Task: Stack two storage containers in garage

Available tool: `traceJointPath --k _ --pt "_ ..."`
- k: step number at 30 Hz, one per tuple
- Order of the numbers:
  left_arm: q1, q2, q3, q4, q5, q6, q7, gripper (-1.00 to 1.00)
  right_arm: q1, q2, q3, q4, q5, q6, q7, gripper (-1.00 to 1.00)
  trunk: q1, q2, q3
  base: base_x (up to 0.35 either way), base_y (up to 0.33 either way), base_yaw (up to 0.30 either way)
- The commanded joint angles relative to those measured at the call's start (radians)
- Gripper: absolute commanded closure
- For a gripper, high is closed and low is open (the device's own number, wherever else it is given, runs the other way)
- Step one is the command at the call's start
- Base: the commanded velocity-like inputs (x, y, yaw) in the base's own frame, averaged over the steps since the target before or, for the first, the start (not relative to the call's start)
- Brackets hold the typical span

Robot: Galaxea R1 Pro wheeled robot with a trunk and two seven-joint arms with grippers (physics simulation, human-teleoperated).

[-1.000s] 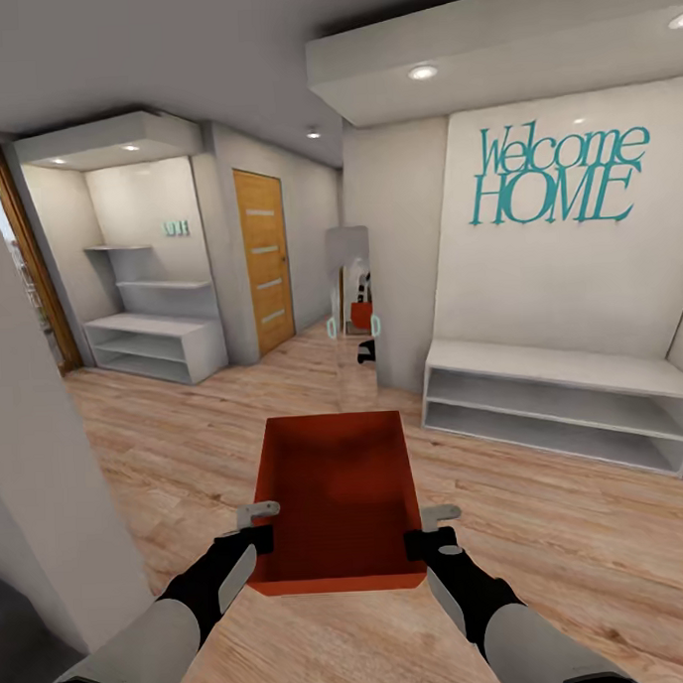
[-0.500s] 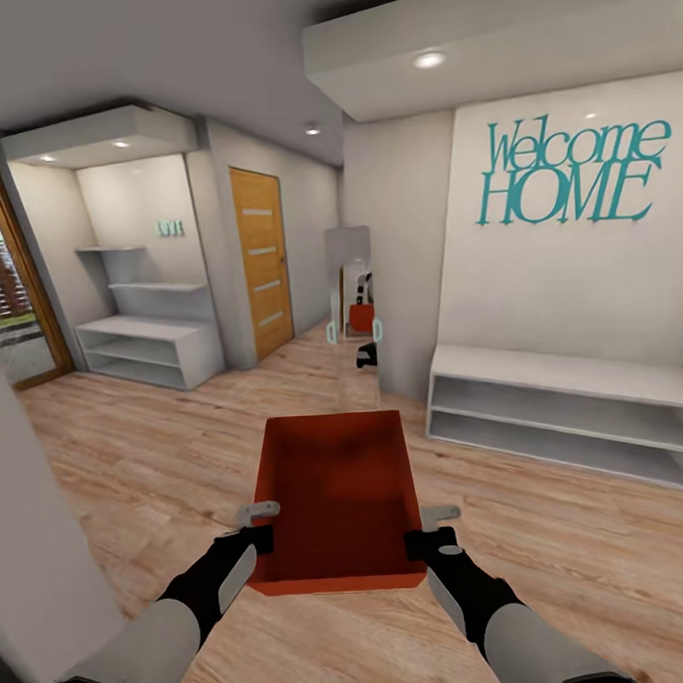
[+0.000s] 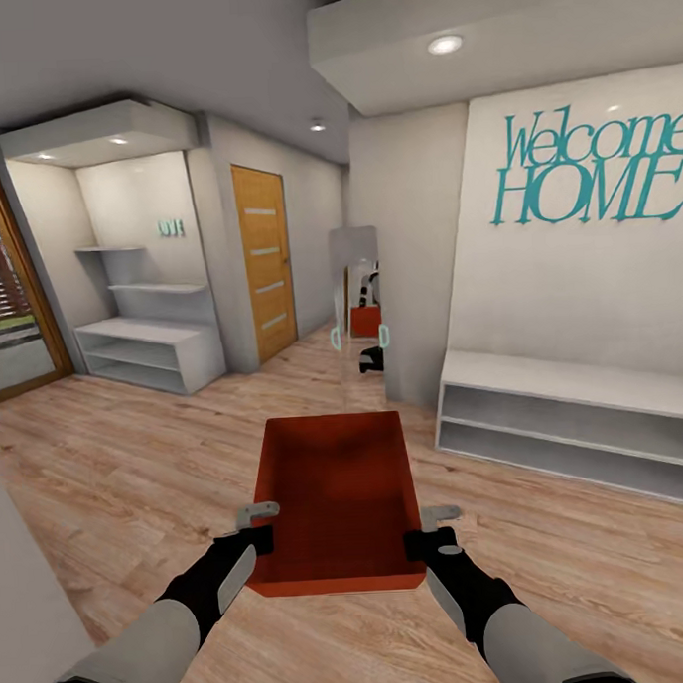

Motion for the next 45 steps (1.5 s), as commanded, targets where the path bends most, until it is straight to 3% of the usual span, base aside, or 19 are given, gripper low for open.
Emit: traceJointPath --k 1,23,36,45 --pt "-0.002 0.000 0.019 -0.008 -0.019 0.006 0.015 1.00 0.001 0.004 0.014 -0.001 -0.009 0.008 0.005 1.00 0.001 -0.001 -0.001 0.322 0.000 0.198" --pt "-0.002 -0.001 0.020 -0.003 -0.018 0.006 0.015 1.00 0.001 0.003 0.013 -0.001 -0.009 0.010 0.005 1.00 0.001 -0.001 -0.001 0.322 0.000 0.052" --pt "-0.002 -0.001 0.020 -0.003 -0.018 0.006 0.015 1.00 0.001 0.003 0.013 -0.001 -0.009 0.009 0.005 1.00 0.001 -0.001 -0.001 0.322 0.000 0.242" --pt "-0.002 -0.001 0.020 -0.003 -0.018 0.006 0.015 1.00 0.001 0.003 0.013 -0.001 -0.008 0.008 0.004 1.00 0.001 -0.001 -0.001 0.322 0.000 0.047"
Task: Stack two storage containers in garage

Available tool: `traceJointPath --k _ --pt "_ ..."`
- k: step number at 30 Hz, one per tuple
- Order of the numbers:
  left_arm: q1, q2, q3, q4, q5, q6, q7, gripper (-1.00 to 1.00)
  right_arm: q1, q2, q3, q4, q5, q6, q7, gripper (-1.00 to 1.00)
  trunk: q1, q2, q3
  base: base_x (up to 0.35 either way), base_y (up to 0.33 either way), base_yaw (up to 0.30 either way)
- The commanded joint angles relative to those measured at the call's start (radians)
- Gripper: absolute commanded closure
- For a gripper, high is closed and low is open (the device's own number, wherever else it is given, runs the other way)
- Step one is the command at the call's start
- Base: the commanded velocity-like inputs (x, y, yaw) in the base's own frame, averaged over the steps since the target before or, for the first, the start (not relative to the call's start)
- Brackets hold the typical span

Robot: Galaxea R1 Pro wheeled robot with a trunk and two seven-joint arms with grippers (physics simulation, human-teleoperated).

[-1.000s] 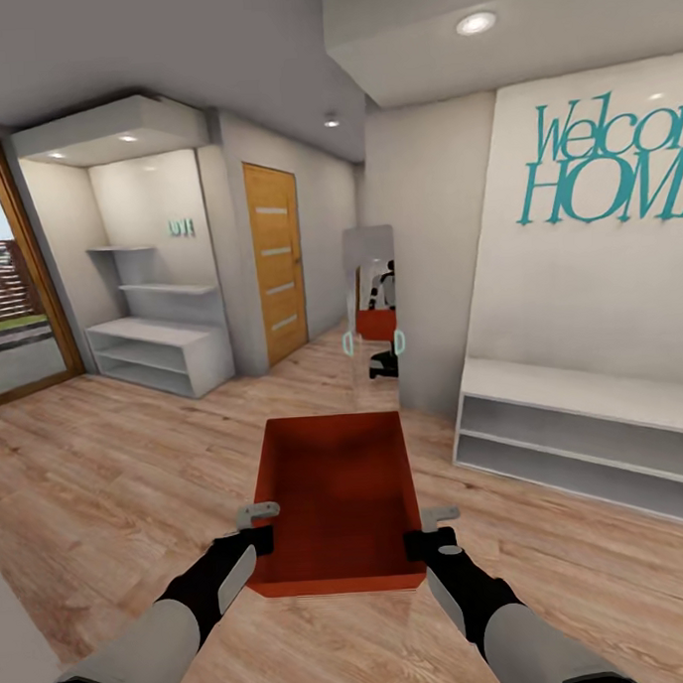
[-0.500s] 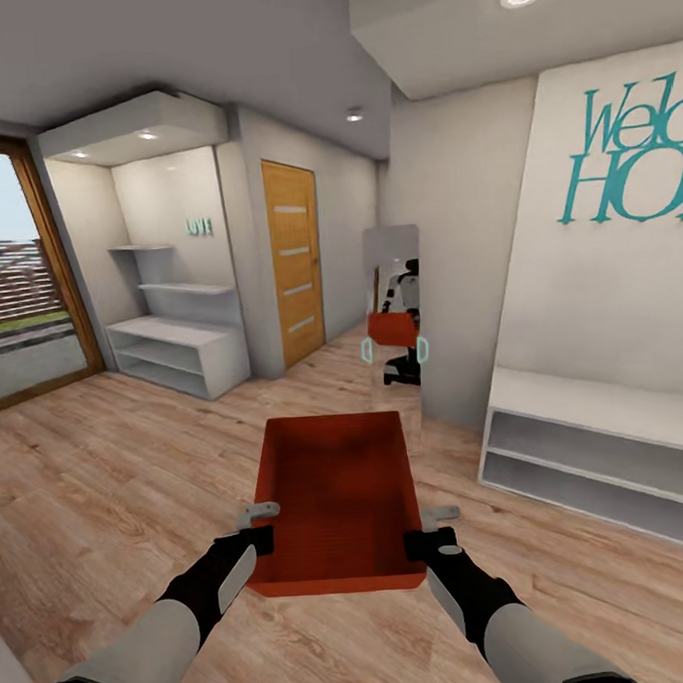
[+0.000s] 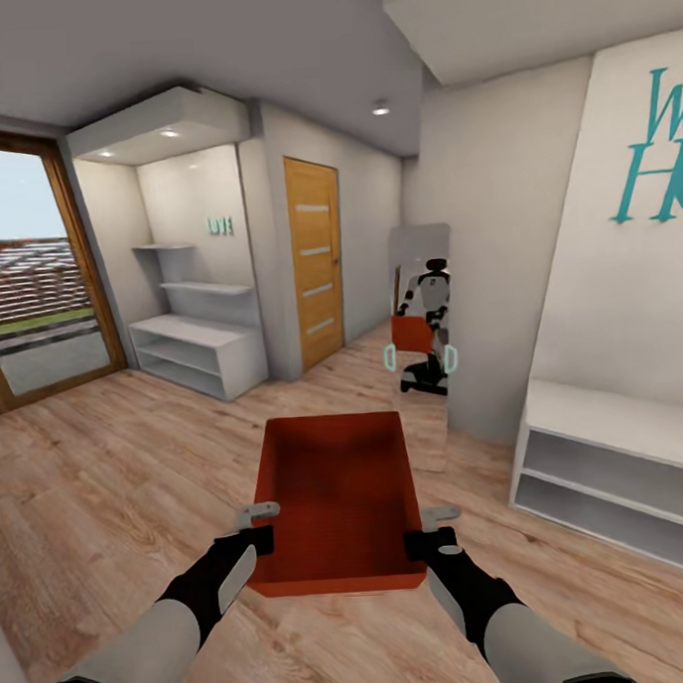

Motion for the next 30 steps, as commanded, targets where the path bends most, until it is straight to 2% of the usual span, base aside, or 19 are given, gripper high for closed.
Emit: traceJointPath --k 1,17,26,30 --pt "-0.002 0.000 0.019 -0.005 -0.020 0.008 0.015 1.00 0.001 0.005 0.013 -0.001 -0.008 0.008 0.003 1.00 0.001 -0.001 -0.001 0.322 0.000 0.002" --pt "-0.002 0.000 0.019 -0.007 -0.020 0.008 0.015 1.00 0.001 0.005 0.013 -0.001 -0.008 0.007 0.001 1.00 0.001 -0.001 -0.001 0.322 0.000 0.002" --pt "-0.002 0.002 0.019 -0.009 -0.020 0.008 0.015 1.00 0.001 0.005 0.013 -0.001 -0.009 0.008 0.002 1.00 0.001 -0.001 -0.001 0.322 0.000 0.210" --pt "-0.002 0.002 0.019 -0.008 -0.020 0.008 0.015 1.00 0.001 0.005 0.013 -0.001 -0.009 0.008 0.003 1.00 0.001 -0.001 -0.001 0.322 0.000 0.064"
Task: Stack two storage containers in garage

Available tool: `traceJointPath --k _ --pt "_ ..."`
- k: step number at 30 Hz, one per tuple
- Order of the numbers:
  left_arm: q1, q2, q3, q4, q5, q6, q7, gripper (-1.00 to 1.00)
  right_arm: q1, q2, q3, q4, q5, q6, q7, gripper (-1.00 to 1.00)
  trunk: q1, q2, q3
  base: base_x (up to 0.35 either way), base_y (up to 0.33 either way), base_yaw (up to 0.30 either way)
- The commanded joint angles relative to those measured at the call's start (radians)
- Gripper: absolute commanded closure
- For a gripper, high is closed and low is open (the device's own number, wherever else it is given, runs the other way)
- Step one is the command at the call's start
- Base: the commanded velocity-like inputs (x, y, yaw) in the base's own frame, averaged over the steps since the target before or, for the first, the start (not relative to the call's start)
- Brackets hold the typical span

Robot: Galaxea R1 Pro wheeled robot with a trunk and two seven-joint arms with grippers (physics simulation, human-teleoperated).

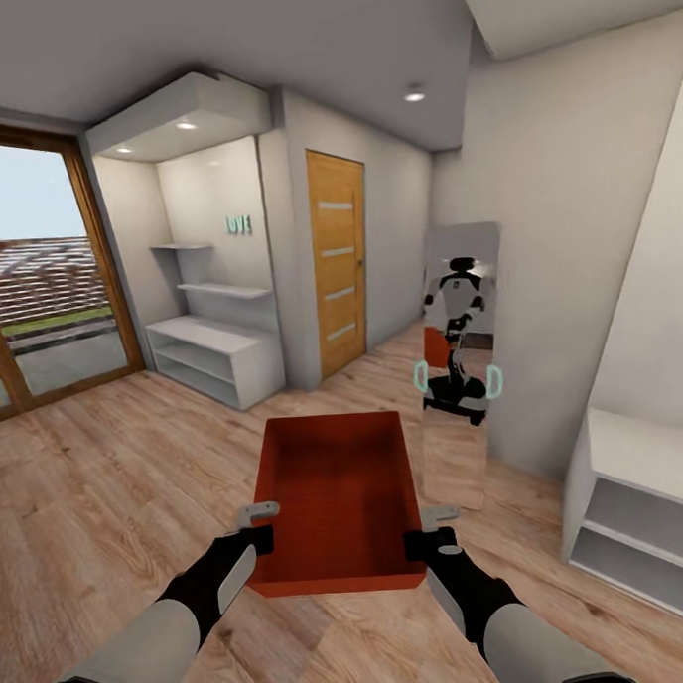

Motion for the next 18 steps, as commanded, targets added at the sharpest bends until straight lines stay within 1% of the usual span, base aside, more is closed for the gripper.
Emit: traceJointPath --k 1,18 --pt "-0.002 0.000 0.019 -0.004 -0.018 0.005 0.015 1.00 0.001 0.003 0.014 0.000 -0.009 0.008 0.004 1.00 0.001 -0.001 -0.001 0.322 0.000 0.018" --pt "-0.002 -0.001 0.019 -0.002 -0.018 0.005 0.015 1.00 0.000 0.004 0.014 0.000 -0.006 -0.002 0.003 1.00 0.001 -0.001 -0.001 0.321 0.000 0.003"
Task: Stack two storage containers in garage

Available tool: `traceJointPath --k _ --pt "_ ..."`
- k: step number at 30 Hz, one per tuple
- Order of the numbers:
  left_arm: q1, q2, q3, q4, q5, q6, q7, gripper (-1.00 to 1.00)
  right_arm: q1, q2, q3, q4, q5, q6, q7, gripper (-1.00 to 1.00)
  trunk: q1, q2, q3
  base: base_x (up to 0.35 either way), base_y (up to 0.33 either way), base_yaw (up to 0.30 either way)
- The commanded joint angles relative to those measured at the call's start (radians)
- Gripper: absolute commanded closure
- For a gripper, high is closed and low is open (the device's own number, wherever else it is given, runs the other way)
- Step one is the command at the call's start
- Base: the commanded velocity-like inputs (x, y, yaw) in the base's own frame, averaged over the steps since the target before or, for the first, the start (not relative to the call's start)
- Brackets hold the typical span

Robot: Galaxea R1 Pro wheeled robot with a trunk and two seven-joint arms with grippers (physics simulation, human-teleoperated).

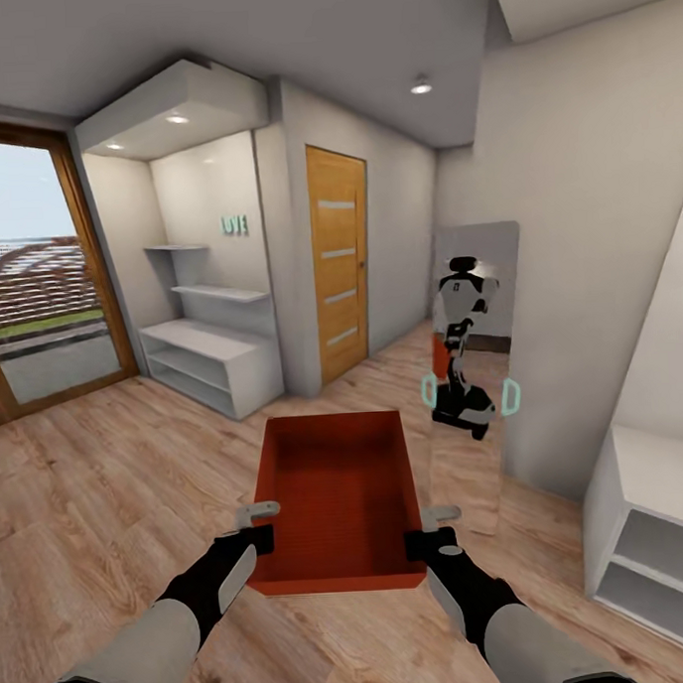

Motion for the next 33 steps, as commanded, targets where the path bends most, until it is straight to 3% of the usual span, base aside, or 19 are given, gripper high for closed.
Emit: traceJointPath --k 1,25,33 --pt "-0.001 0.000 0.018 -0.003 -0.014 0.009 0.016 1.00 0.000 0.005 0.012 -0.003 -0.001 0.006 0.003 1.00 0.001 -0.001 -0.001 0.322 0.000 0.000" --pt "-0.001 0.003 0.016 -0.003 -0.014 0.009 0.016 1.00 0.002 0.006 0.012 -0.002 -0.004 0.014 0.006 1.00 0.001 -0.001 -0.001 0.322 0.000 0.000" --pt "-0.002 0.003 0.018 -0.007 -0.014 0.009 0.016 1.00 0.002 0.006 0.012 -0.002 -0.006 0.016 0.006 1.00 0.001 -0.001 -0.001 0.322 0.000 0.229"
